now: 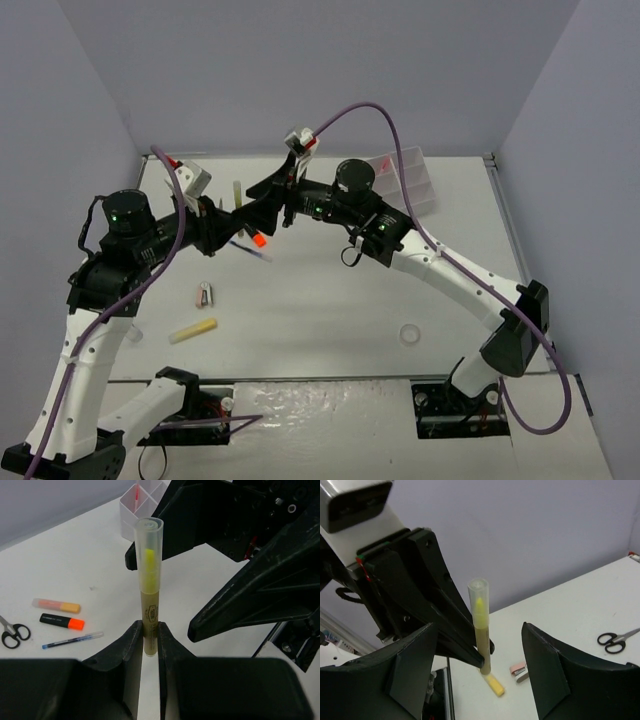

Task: Sort the stationery into containers
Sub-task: Place the pen in the storage box.

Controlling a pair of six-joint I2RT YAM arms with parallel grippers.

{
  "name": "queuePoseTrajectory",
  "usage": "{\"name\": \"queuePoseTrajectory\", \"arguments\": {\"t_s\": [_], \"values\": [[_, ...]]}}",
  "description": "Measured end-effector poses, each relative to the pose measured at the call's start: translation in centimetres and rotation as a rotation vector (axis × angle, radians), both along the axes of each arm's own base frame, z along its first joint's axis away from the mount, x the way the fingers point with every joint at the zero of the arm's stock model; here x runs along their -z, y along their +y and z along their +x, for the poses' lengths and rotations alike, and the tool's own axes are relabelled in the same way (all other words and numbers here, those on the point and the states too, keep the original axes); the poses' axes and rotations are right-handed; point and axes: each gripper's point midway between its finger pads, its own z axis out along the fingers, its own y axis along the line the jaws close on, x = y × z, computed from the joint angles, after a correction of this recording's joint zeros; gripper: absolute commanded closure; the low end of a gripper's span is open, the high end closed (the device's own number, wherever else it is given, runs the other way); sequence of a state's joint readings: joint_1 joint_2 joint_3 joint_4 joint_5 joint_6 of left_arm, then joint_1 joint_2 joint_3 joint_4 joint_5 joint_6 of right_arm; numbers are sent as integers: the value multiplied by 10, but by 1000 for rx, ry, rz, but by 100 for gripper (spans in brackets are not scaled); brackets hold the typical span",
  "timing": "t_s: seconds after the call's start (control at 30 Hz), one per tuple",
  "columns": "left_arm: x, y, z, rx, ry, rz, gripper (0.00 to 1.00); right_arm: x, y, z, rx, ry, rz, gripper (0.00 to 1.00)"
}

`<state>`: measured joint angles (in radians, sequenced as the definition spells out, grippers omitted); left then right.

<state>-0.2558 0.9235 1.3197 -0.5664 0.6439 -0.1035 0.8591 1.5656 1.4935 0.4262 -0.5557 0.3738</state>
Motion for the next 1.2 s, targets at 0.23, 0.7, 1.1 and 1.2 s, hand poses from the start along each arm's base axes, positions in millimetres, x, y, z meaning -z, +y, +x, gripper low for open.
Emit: {"name": "queuePoseTrajectory", "arguments": {"t_s": [0.23,0.7,1.1,1.2], "values": [[-4,-9,0,2,40,-104,100,-7,3,1,-4,-14,32,54],[-10,-5,4,-45,38,-133,11,-1,21,8,-31,0,30,100],[34,51,29,-369,63,68,3,50,-131,192,607,84,-79,100],[56,66,30,-422,92,162,3,61,-204,241,842,90,-94,100]]}}
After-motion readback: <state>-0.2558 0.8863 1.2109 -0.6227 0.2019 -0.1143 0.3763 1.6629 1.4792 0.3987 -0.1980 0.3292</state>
